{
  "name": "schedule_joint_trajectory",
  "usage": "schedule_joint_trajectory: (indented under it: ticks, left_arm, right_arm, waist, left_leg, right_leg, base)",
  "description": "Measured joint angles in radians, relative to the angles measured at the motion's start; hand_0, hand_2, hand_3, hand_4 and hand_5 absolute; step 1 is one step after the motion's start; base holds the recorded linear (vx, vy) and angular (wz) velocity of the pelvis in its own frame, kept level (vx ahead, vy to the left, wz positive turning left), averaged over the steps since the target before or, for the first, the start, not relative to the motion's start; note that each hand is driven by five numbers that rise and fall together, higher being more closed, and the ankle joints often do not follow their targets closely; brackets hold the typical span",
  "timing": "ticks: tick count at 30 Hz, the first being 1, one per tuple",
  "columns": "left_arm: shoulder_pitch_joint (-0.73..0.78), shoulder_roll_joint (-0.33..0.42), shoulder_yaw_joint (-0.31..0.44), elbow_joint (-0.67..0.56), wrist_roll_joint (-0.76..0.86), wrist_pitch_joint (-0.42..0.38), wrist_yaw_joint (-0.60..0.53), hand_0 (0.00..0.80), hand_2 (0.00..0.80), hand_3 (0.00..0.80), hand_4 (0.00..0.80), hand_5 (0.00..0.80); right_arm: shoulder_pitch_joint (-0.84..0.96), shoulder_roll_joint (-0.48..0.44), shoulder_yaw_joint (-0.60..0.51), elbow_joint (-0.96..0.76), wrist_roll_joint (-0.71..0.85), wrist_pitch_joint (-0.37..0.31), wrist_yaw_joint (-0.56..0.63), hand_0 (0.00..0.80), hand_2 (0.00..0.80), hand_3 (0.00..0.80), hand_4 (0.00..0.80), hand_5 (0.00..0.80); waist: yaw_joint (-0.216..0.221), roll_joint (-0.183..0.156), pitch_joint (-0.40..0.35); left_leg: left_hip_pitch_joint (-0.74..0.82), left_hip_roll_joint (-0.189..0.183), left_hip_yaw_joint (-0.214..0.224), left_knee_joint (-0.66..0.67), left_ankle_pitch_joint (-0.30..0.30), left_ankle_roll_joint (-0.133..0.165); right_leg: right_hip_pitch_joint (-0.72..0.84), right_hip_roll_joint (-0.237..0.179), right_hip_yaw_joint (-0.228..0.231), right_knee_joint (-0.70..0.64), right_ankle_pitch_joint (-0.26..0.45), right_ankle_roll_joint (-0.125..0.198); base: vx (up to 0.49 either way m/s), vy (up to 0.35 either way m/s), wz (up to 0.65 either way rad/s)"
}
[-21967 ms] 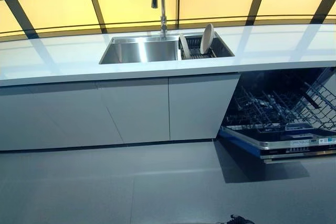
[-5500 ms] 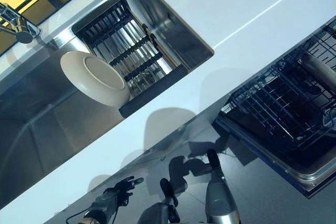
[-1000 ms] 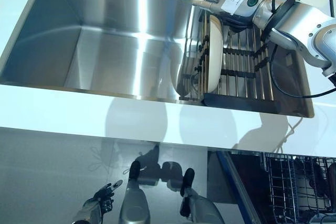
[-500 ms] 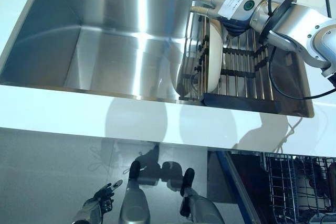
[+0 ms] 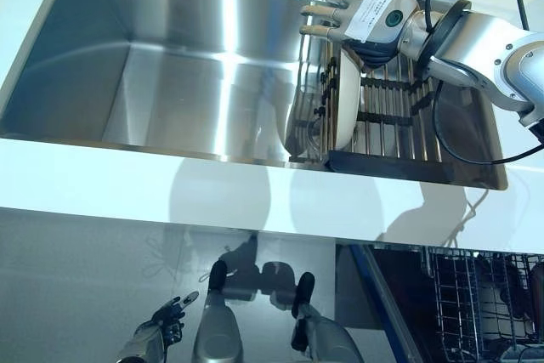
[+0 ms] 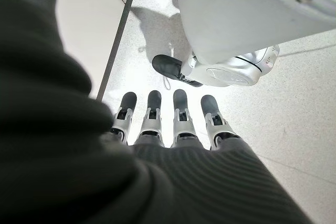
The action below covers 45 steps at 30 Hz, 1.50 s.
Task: Take plates into dishwasher
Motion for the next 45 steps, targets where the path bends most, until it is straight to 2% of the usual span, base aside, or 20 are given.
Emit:
schedule_joint_trajectory:
  ticks: [7,8,9,11,16,20,29,32,38,45]
  left_arm:
    - [0.000,0.000,0.000,0.000,0.000,0.000,0.000,0.000,0.000,0.000,0.000,0.000]
    - [0.000,0.000,0.001,0.000,0.000,0.000,-0.001,0.000,0.000,0.000,0.000,0.000]
    - [0.000,0.000,0.001,0.000,0.000,0.000,-0.001,0.000,0.000,0.000,0.000,0.000]
    - [0.000,0.003,0.002,0.000,0.000,-0.001,-0.002,0.000,0.000,0.000,0.000,0.000]
    - [0.000,0.018,0.002,0.001,0.000,-0.007,-0.005,0.000,0.000,0.000,0.000,0.000]
    - [0.001,0.020,0.028,0.001,0.000,-0.018,-0.006,0.000,0.000,0.000,0.000,0.000]
    - [0.001,0.022,0.030,0.000,0.000,-0.019,-0.006,0.000,0.000,0.000,0.000,0.000]
    - [0.002,0.022,0.055,0.002,0.001,-0.019,-0.005,0.000,0.000,0.000,0.000,0.000]
    - [0.014,0.019,0.066,0.003,0.010,-0.019,-0.002,0.000,0.000,0.000,0.000,0.000]
    - [0.068,0.004,0.067,0.006,0.011,-0.019,0.006,0.000,0.000,0.000,0.000,0.000]
  right_arm:
    - [0.000,-0.002,-0.001,-0.039,-0.028,-0.034,0.051,0.000,0.000,0.000,0.000,0.000]
    - [0.000,-0.002,-0.001,-0.047,-0.029,-0.040,0.063,0.041,0.041,0.041,0.041,0.041]
    - [0.000,-0.002,-0.001,-0.050,-0.029,-0.046,0.080,0.267,0.267,0.267,0.267,0.267]
    - [0.000,-0.002,-0.001,-0.055,-0.038,-0.058,0.107,0.800,0.800,0.800,0.800,0.800]
    - [0.000,-0.003,-0.001,-0.043,-0.095,-0.064,0.130,0.800,0.800,0.800,0.800,0.800]
    - [0.000,-0.003,-0.003,-0.034,-0.110,-0.071,0.126,0.800,0.800,0.800,0.800,0.800]
    - [0.010,-0.008,0.000,-0.027,-0.156,-0.110,0.104,0.800,0.800,0.800,0.800,0.800]
    - [0.044,-0.009,0.000,0.006,-0.177,-0.130,0.096,0.800,0.800,0.800,0.800,0.800]
    - [0.073,-0.030,0.015,0.045,-0.196,-0.155,0.097,0.800,0.800,0.800,0.800,0.800]
    - [0.081,-0.065,0.021,0.102,-0.224,-0.159,0.055,0.800,0.800,0.800,0.800,0.800]
  waist:
    - [-0.001,0.000,0.000]
    - [0.000,-0.001,0.000]
    - [0.000,-0.002,0.001]
    - [0.000,-0.009,0.004]
    - [-0.001,-0.028,-0.002]
    - [-0.002,-0.029,-0.003]
    - [-0.003,-0.035,-0.007]
    - [-0.004,-0.052,-0.019]
    - [-0.010,-0.077,-0.071]
    - [-0.046,-0.064,-0.162]
  left_leg:
    - [0.002,0.000,0.002,0.000,0.000,0.000]
    - [0.004,0.000,0.002,0.000,0.000,0.000]
    - [0.007,0.000,0.003,0.000,0.000,0.000]
    - [0.015,0.000,0.006,0.000,0.000,0.000]
    - [0.017,0.001,0.007,0.003,0.000,0.000]
    - [0.018,0.001,0.008,0.003,0.000,0.000]
    - [0.034,0.001,0.011,0.001,0.000,0.000]
    - [0.050,0.001,0.013,-0.001,0.000,0.000]
    - [0.083,0.004,0.039,-0.005,-0.002,0.001]
    - [0.123,0.010,0.069,-0.006,-0.012,0.002]
  right_leg:
    - [0.002,0.000,0.001,0.000,0.000,0.000]
    - [0.003,0.000,0.001,0.000,0.000,0.000]
    - [0.006,0.000,0.001,0.000,0.000,0.000]
    - [0.013,0.000,0.002,0.000,0.000,0.000]
    - [0.015,-0.001,0.004,-0.001,0.001,0.000]
    - [0.016,-0.001,0.005,0.000,0.002,0.000]
    - [0.030,-0.001,0.006,0.000,0.002,0.000]
    - [0.044,0.000,0.008,0.000,0.002,0.000]
    - [0.063,-0.001,0.025,-0.001,0.001,0.000]
    - [0.089,0.002,0.045,-0.004,-0.001,-0.002]
  base:
    - [0.000,0.000,0.00]
    - [0.000,0.000,0.00]
    - [0.000,0.000,0.00]
    - [0.000,0.000,0.00]
    - [0.000,0.000,0.00]
    - [0.000,0.000,0.00]
    - [0.017,-0.006,0.00]
    - [0.058,-0.023,-0.01]
    - [0.045,-0.004,-0.08]
    - [0.061,0.007,-0.09]
